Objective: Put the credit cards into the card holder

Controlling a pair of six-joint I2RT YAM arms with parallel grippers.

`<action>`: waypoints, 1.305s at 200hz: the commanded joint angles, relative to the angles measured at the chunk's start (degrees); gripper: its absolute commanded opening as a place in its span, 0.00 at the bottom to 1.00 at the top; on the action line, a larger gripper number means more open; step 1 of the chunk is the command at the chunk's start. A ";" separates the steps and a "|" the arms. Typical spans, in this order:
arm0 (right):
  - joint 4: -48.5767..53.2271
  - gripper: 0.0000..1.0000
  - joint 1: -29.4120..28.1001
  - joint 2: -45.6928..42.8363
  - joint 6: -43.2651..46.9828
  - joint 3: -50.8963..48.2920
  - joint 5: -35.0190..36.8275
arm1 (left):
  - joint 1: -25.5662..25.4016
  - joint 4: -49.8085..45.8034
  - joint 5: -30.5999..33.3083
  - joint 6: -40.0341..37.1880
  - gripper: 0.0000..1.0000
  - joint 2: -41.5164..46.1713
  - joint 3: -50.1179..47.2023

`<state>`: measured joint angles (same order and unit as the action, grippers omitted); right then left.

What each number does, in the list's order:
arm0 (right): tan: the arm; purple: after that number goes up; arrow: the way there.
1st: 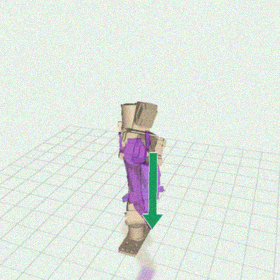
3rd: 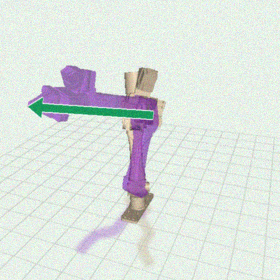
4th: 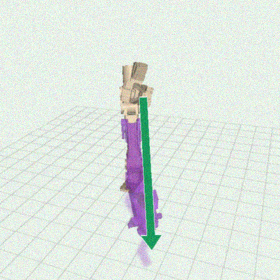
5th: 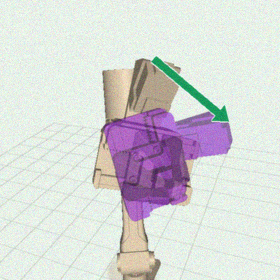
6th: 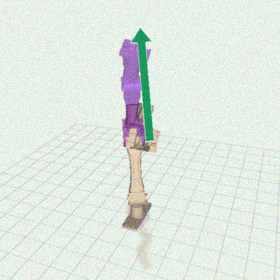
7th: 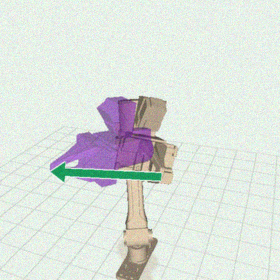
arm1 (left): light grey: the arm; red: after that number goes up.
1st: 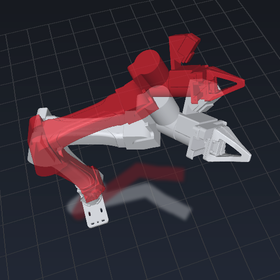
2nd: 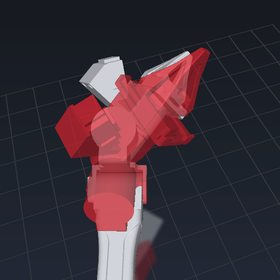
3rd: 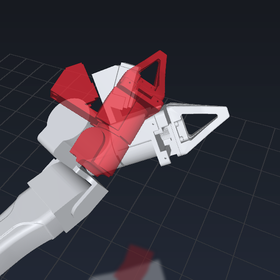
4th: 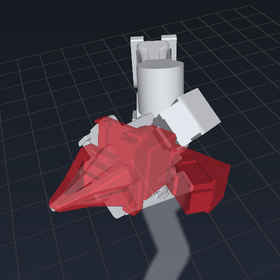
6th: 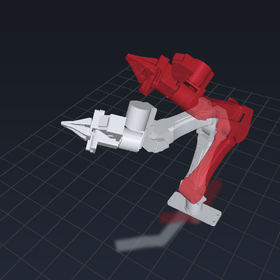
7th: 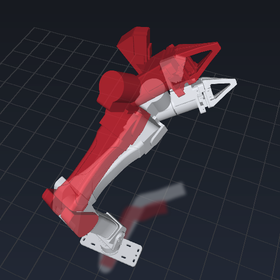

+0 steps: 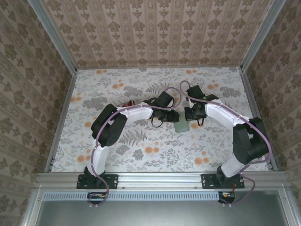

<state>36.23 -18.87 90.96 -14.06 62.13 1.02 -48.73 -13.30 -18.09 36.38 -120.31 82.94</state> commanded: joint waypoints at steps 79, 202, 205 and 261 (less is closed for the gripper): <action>-15.22 0.02 1.08 -0.39 -1.43 -8.25 -18.58 | -0.75 -1.11 -0.38 -1.21 0.35 -2.05 1.70; -26.29 0.00 7.70 4.53 -6.65 -12.94 -38.07 | -0.81 -0.76 -0.47 -0.65 0.35 -2.82 2.26; -26.30 0.00 7.80 4.64 -6.73 -12.96 -38.11 | -0.81 -0.72 -0.46 -0.69 0.35 -2.80 2.31; -23.20 0.00 8.21 6.32 -5.80 -12.16 -35.81 | -0.88 -0.75 -0.48 -0.70 0.35 -2.99 2.38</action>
<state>12.67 -10.11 95.46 -19.92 49.98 -33.06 -48.77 -13.82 -18.00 36.38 -121.19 83.68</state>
